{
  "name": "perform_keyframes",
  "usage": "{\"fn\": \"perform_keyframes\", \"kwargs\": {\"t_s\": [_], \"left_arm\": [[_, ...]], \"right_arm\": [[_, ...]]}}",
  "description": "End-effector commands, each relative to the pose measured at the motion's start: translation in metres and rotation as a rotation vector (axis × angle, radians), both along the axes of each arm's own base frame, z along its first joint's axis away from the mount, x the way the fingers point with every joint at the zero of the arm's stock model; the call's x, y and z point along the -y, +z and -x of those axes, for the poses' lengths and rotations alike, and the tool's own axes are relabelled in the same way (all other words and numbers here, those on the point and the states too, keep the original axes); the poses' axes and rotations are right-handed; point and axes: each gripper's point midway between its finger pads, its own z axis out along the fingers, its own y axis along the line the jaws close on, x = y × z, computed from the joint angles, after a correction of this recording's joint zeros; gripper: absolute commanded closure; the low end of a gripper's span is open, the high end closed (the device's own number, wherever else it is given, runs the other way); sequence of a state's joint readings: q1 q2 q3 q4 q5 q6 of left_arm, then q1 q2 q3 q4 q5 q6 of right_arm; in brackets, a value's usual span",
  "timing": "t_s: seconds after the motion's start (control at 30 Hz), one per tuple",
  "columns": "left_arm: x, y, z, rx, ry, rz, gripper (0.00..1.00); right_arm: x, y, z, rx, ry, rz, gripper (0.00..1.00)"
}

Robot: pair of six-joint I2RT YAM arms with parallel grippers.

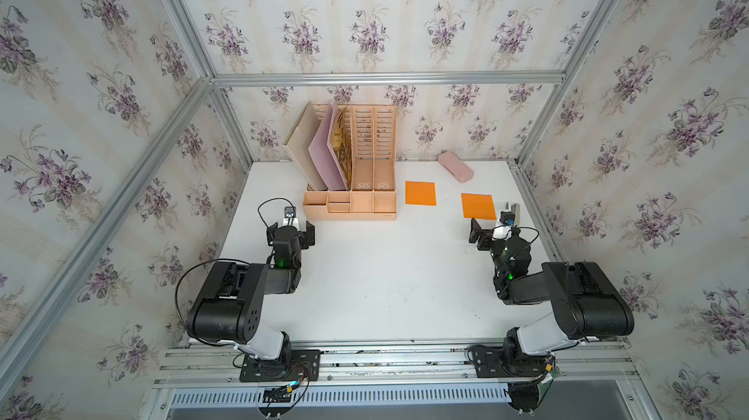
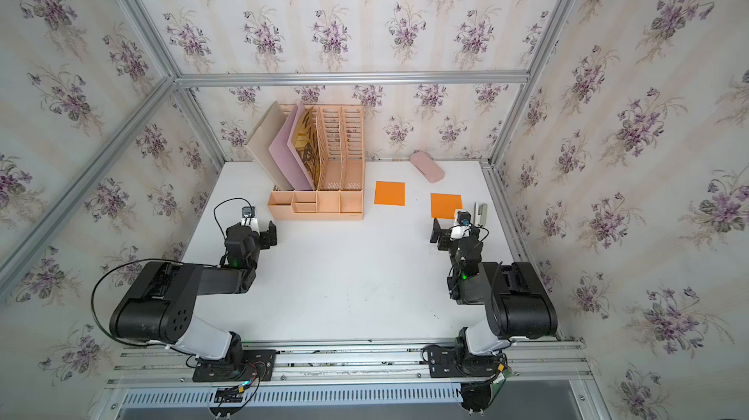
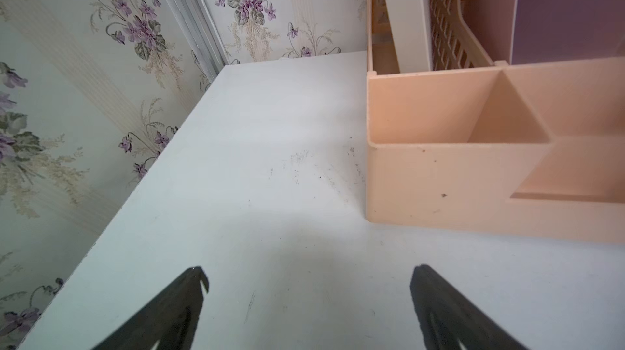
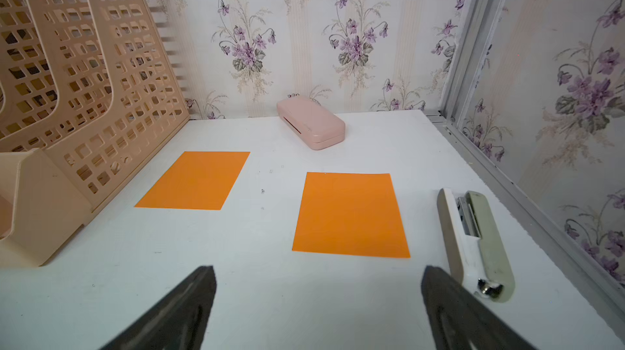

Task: Fold the square paper along the opposite sides
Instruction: Move the paper to the center of the board.

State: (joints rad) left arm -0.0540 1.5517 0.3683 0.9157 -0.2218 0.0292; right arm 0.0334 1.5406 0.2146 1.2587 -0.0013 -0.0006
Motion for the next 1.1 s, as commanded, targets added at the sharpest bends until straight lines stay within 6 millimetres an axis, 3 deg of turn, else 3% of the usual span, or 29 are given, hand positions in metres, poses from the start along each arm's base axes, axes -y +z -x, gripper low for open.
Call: {"fn": "perform_keyframes", "kwargs": {"t_s": [0.0, 0.8, 0.9, 1.0, 1.07], "left_arm": [[0.000, 0.007, -0.003, 0.027, -0.004, -0.004, 0.01], [0.000, 0.007, -0.003, 0.027, -0.005, -0.005, 0.01], [0.000, 0.008, -0.003, 0.033, -0.004, -0.004, 0.01], [0.006, 0.019, -0.002, 0.021, -0.038, -0.011, 0.01], [0.008, 0.050, -0.003, 0.014, 0.008, -0.081, 0.01]], "right_arm": [[-0.001, 0.009, -0.002, 0.036, 0.005, -0.001, 0.00], [-0.001, 0.009, -0.002, 0.034, 0.007, -0.003, 0.00], [0.002, 0.011, -0.002, 0.041, -0.011, -0.006, 0.11], [0.009, 0.026, -0.004, 0.029, -0.056, -0.011, 0.13], [0.009, 0.047, -0.013, 0.000, -0.061, -0.030, 0.15]]}}
